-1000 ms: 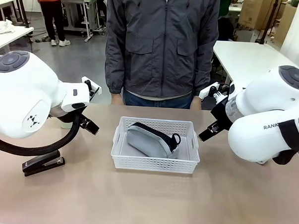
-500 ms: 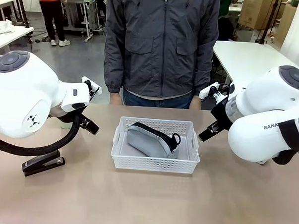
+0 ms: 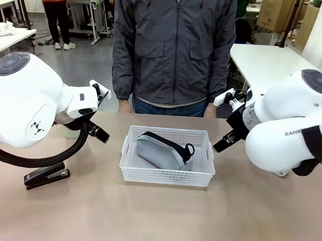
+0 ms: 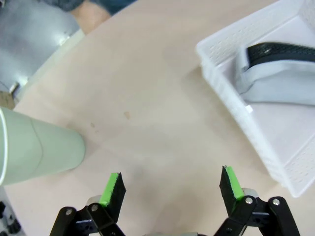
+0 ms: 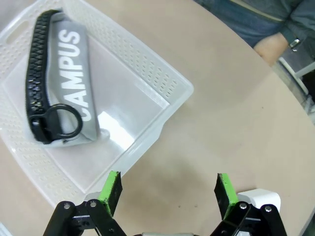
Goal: Efficiently arrange items inside the basket to fit them all.
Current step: Pick up the Digital clock and place it inside the Organizing basket.
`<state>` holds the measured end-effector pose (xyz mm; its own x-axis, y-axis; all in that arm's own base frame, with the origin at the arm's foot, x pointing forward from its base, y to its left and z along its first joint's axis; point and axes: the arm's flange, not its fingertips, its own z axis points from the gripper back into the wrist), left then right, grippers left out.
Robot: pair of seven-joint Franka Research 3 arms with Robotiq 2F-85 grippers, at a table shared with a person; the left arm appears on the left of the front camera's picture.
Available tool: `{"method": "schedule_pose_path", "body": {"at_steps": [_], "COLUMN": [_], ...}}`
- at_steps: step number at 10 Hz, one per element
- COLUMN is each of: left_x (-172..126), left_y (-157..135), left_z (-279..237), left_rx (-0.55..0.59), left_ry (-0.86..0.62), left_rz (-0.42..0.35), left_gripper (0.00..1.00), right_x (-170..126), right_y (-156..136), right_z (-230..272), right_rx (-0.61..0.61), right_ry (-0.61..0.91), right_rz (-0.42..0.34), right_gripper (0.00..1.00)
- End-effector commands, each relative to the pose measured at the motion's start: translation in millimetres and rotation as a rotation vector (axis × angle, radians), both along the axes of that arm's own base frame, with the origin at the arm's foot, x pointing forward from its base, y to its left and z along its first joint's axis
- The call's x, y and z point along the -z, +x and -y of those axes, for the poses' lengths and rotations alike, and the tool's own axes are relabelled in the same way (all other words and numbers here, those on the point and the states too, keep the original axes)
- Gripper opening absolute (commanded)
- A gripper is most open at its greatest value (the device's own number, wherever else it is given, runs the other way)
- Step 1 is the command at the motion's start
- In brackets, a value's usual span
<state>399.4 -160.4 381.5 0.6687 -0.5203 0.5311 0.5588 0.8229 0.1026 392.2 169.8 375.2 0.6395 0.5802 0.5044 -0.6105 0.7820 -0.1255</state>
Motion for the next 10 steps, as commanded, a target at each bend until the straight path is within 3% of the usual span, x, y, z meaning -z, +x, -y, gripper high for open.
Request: {"method": "schedule_pose_path", "body": {"at_steps": [1,3,4,5,7,10], "left_x": [-27.4,-62.7,-87.5,-109.5,-129.3,-101.5], "left_y": [-20.1,-35.8,-42.7,-54.8,-71.4,-100.9], "left_z": [-20.4,-42.2,-63.9,-93.1,-171.3,-263.7], "left_rx": [0.071,0.108,0.096,0.271,0.207,0.026], "left_ry": [-0.17,-0.33,-0.452,-0.593,-0.88,-1.133], "left_rz": [0.005,-0.069,-0.194,-0.385,-0.364,-0.3], "left_gripper": [1.0,1.0,1.0,1.0,1.0,1.0], "right_x": [-36.9,-74.4,-97.7,-116.0,-136.4,-122.7], "right_y": [-2.7,-13.6,-19.1,-25.5,-39.6,-61.7], "right_z": [41.8,79.3,100.8,120.5,181.7,293.5], "right_rx": [-0.064,-0.169,-0.119,-0.023,0.021,0.199], "right_ry": [0.11,0.243,0.343,0.461,0.726,1.056], "right_rz": [-0.039,-0.128,-0.251,-0.312,-0.385,-0.374], "right_gripper": [1.0,1.0,1.0,1.0,1.0,1.0]}}
